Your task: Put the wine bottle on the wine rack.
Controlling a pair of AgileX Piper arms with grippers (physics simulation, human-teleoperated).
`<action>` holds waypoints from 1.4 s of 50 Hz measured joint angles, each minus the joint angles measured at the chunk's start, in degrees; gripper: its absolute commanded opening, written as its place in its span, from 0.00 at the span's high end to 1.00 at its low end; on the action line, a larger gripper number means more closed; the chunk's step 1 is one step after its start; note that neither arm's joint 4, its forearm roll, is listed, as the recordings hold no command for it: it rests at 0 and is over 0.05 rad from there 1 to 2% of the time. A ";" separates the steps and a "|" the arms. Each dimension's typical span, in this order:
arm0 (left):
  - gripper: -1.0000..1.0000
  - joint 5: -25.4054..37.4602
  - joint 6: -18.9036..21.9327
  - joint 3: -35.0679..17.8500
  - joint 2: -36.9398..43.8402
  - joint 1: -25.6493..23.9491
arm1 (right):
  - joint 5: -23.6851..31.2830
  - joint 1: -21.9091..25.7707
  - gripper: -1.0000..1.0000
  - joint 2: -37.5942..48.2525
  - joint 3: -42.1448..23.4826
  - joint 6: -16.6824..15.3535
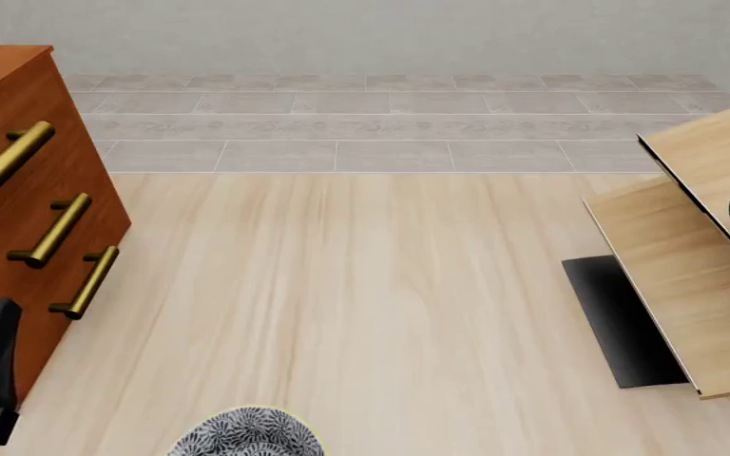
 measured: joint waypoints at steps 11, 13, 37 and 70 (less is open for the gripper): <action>0.00 0.11 -0.09 -0.14 0.00 -0.07 | 0.42 1.87 0.00 -0.13 1.81 1.74; 0.00 0.11 -0.09 -0.15 0.00 -0.08 | 0.53 2.18 0.00 -0.17 2.06 2.00; 0.00 0.09 -0.28 -0.40 0.00 0.01 | 2.44 3.58 0.00 -1.63 1.73 3.53; 0.00 0.47 -0.29 -1.18 0.00 0.08 | 7.04 5.85 0.00 -8.19 -2.50 4.42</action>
